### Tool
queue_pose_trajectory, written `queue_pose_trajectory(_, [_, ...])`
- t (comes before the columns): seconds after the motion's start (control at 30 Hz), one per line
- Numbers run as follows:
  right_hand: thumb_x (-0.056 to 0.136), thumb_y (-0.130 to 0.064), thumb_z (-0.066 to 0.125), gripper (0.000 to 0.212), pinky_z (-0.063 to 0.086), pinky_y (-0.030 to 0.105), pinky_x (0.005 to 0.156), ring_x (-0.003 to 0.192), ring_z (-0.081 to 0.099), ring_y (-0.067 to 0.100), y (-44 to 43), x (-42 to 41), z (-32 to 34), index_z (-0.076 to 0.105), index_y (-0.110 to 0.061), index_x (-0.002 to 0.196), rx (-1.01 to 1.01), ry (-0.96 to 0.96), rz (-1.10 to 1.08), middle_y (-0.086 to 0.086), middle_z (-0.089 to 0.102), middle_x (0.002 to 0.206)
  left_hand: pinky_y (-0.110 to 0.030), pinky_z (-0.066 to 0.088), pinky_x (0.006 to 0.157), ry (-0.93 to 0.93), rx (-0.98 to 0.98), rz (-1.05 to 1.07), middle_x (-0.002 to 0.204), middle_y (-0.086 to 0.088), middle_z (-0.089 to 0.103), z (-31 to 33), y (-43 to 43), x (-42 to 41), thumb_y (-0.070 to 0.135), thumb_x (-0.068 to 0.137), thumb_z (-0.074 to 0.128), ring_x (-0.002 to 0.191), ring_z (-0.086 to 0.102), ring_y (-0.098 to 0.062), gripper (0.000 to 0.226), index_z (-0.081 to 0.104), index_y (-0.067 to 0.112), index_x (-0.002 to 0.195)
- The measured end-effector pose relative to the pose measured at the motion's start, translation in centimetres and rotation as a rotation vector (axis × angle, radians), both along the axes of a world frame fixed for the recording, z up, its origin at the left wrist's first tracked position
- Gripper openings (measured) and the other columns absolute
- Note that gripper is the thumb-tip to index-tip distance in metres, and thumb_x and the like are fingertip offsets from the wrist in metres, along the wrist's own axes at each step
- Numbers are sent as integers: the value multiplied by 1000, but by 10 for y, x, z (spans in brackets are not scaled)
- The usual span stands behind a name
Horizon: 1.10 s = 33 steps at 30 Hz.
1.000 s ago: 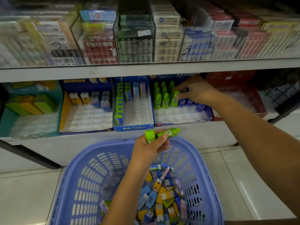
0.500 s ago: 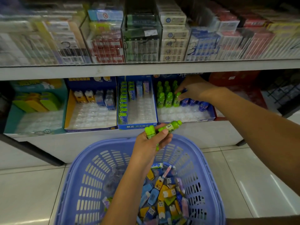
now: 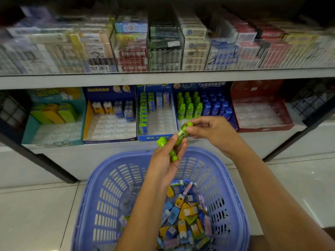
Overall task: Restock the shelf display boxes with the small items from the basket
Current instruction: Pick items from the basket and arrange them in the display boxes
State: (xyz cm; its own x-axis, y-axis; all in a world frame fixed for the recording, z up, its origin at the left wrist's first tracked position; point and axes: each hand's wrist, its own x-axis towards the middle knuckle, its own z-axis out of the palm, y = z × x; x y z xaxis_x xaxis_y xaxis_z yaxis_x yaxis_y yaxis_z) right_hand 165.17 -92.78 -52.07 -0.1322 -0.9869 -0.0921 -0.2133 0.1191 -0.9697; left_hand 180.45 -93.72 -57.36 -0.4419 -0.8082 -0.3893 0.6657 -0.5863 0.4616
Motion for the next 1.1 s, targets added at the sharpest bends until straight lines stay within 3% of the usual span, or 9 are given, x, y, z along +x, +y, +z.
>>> queue_pose_trajectory(0.1, [75, -14, 77, 26, 56, 17, 75, 78, 69, 16, -10, -5, 2, 71, -9, 100, -77, 147, -85, 14, 73, 93, -21, 57, 62, -82, -11, -23, 94, -15, 74, -2, 1, 2, 16, 93, 56, 79, 73, -17, 22, 65, -3, 103])
queue_pose_trajectory(0.2, [77, -19, 77, 37, 47, 13, 82, 85, 66, 9, -33, -13, 0, 69, -4, 110, -137, 442, -183, 11, 72, 99, -20, 54, 52, -196, 14, -63, 70, -5, 69, -5, 3, 3, 28, 94, 56, 59, 67, -12, 26, 64, 4, 89])
queue_pose_trajectory(0.27, [78, -19, 75, 39, 44, 14, 85, 93, 65, 12, -47, -13, -4, 67, -2, 112, -136, 543, -155, 13, 71, 106, -19, 47, 44, -272, 1, -90, 56, 1, 56, -7, 4, 4, 36, 93, 56, 46, 54, -9, 28, 58, 11, 79])
queue_pose_trajectory(0.37, [81, -18, 73, 39, 39, 9, 84, 97, 64, 17, -61, -12, -14, 66, -1, 115, -116, 632, -86, 15, 69, 110, -19, 35, 38, -326, -35, -107, 52, 5, 44, -10, 1, 6, 44, 93, 51, 42, 39, -8, 34, 48, 15, 77])
queue_pose_trajectory(0.5, [83, -19, 71, 37, 39, 12, 81, 91, 62, 19, -71, -15, -21, 66, -1, 115, -128, 690, -48, 17, 68, 101, -19, 31, 35, -204, 22, -104, 55, 0, 46, -12, -5, 9, 49, 96, 43, 42, 37, -11, 41, 47, 13, 79])
queue_pose_trajectory(0.63, [81, -18, 72, 38, 44, 23, 90, 98, 63, 26, -77, -15, -23, 66, -2, 114, -114, 747, -5, 17, 68, 104, -20, 39, 38, -109, 39, -91, 59, -5, 52, -15, -10, 9, 43, 99, 37, 44, 46, -14, 40, 48, 10, 80])
queue_pose_trajectory(0.83, [83, -22, 71, 45, 29, 2, 80, 106, 61, 21, -86, -14, -30, 61, -4, 122, 11, 724, -27, 15, 65, 116, -25, 47, 49, -117, 5, -66, 68, -4, 54, -14, -12, 4, 42, 100, 39, 58, 52, -16, 41, 57, 8, 84])
queue_pose_trajectory(0.97, [80, -18, 73, 45, 38, 9, 85, 104, 63, 22, -84, -13, -24, 61, -2, 121, 68, 623, -57, 17, 66, 115, -21, 33, 45, -252, -57, -72, 66, -1, 39, -11, -10, 4, 45, 98, 40, 53, 36, -11, 43, 61, 8, 94])
queue_pose_trajectory(1.1, [83, -24, 71, 46, 45, 20, 88, 98, 64, 22, -55, -8, -18, 60, -5, 124, -24, 621, -140, 12, 68, 108, -19, 37, 43, -195, -131, -70, 64, 0, 43, -7, -7, 8, 42, 96, 42, 50, 38, -8, 44, 64, 5, 105])
